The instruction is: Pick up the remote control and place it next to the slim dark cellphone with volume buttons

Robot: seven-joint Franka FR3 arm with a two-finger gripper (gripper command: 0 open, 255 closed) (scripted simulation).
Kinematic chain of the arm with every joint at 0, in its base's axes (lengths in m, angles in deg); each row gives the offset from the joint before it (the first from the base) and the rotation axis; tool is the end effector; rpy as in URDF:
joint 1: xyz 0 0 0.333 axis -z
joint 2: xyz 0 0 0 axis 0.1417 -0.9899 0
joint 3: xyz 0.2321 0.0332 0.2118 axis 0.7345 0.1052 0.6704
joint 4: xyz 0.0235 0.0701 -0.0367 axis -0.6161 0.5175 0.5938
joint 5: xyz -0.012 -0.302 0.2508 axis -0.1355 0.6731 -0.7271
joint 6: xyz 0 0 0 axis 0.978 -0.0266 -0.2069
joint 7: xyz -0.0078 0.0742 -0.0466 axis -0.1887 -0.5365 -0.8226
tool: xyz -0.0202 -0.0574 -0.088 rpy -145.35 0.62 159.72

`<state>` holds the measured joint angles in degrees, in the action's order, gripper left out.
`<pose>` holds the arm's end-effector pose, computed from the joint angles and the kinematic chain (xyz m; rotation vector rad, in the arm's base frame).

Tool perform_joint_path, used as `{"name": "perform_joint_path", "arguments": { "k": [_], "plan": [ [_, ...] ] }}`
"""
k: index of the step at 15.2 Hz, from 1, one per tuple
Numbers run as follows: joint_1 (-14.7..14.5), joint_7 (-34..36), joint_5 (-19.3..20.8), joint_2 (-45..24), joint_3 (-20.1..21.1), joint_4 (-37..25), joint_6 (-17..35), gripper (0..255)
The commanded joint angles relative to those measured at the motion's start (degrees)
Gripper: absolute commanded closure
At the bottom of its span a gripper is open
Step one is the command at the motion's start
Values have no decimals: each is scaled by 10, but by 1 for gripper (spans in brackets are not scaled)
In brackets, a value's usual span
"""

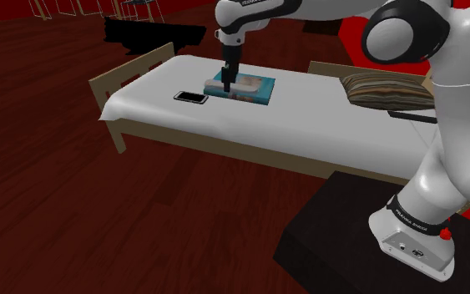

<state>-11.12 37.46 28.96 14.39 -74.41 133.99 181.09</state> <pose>0.7145 0.0516 0.4159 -3.0297 -0.7436 -0.0076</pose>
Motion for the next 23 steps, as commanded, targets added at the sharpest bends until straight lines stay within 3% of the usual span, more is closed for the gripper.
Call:
{"name": "perform_joint_path", "arguments": {
  "k": [1,12,20,21,23],
  "plan": [
    [-4,2,-1,-1,1,14,16,255],
    [-5,-7,-12,-25,8,63,87,255],
    [-5,-8,-12,-27,8,65,90,255],
    [-5,-8,-12,-27,8,65,90,0],
    [-5,-8,-12,-27,8,65,90,0]
  ]
}}
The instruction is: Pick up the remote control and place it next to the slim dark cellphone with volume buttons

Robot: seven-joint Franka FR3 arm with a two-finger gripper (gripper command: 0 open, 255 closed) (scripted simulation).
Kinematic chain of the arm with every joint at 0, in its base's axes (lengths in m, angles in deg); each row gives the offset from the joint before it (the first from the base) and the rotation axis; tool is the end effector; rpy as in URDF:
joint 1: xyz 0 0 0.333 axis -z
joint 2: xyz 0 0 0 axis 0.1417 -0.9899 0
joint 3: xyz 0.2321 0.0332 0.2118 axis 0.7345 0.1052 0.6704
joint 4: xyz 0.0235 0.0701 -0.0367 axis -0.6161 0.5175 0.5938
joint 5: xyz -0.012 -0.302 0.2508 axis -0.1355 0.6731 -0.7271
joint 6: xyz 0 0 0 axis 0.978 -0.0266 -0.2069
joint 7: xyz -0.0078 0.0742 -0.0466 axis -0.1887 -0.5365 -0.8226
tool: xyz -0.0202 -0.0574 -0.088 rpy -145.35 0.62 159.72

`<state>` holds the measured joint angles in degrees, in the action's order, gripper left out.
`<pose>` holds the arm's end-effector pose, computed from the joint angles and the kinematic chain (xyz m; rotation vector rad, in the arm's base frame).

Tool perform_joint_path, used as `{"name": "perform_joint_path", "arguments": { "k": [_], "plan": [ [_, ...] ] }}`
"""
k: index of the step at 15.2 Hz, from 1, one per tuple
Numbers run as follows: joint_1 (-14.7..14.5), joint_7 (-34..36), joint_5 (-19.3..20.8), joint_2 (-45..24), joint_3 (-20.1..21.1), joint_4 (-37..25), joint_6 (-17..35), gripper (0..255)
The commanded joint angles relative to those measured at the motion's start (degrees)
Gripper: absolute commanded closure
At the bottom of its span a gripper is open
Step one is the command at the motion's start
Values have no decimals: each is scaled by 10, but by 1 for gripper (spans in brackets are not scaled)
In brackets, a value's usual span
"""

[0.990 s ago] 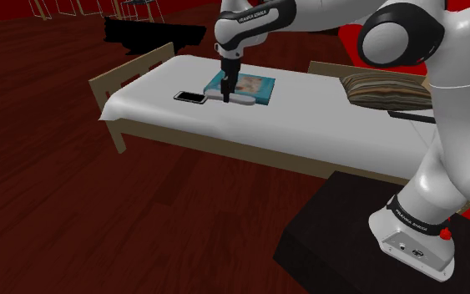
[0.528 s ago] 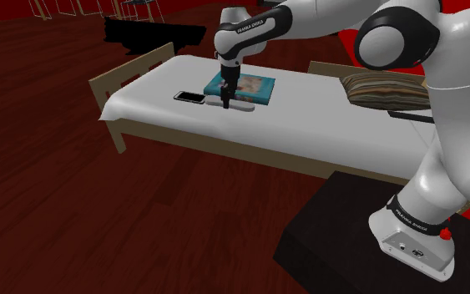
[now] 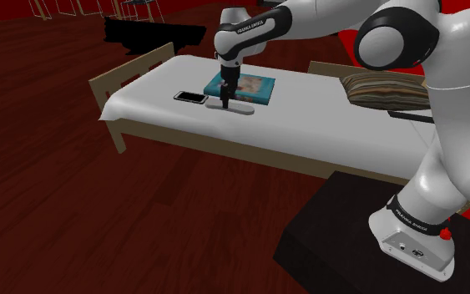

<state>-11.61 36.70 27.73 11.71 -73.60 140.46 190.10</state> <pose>0.7138 0.0550 0.3433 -3.0304 -0.7425 -0.0089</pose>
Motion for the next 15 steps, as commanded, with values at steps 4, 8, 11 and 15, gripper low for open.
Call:
{"name": "perform_joint_path", "arguments": {
  "k": [4,8,11,15],
  "plan": [
    [0,2,3,7,-2,-9,-15,0],
    [1,7,10,22,-6,-39,-59,0],
    [1,7,10,22,-6,-39,-59,0],
    [1,7,10,22,-6,-39,-59,0]
  ]
}}
